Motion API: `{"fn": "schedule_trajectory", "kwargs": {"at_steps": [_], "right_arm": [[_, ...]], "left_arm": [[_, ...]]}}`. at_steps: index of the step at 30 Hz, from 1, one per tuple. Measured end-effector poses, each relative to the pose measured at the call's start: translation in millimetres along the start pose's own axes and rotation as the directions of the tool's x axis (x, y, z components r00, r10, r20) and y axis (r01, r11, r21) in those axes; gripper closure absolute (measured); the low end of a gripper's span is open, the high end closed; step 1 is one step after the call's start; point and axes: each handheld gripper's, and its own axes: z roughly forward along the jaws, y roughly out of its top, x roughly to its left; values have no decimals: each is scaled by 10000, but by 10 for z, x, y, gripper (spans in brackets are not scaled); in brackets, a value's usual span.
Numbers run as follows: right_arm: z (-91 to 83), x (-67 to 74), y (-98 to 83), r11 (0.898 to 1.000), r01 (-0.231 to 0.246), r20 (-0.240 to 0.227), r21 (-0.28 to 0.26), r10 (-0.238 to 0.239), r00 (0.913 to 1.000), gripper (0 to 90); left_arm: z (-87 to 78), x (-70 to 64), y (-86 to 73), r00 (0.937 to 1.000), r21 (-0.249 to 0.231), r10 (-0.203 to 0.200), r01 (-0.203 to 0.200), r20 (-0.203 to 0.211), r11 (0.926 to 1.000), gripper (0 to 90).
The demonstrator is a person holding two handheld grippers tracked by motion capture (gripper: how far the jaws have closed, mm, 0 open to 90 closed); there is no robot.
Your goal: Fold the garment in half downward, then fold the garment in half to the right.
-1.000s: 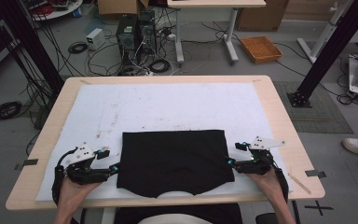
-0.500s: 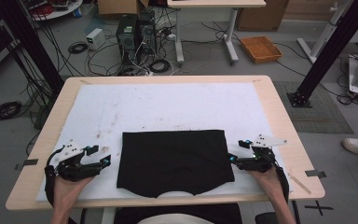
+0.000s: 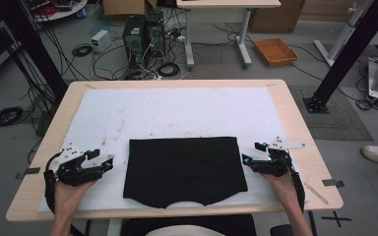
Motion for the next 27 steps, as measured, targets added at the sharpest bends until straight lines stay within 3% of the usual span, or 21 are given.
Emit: {"fn": "schedule_trajectory", "kwargs": {"at_steps": [8,15,27], "right_arm": [[10,6,4,10000,-26,18,18,26,10000,259],[10,-8,0,10000,-45,51,34,45,10000,259],[25,2,34,10000,-23,6,0,23,10000,260]], "left_arm": [[-13,-81,12,9998,-2,133,-133,145,9999,326],[-85,-235,-8,9991,-15,288,-288,302,9996,326],[-75,-628,-110,9955,269,799,-813,510,9963,332]]}}
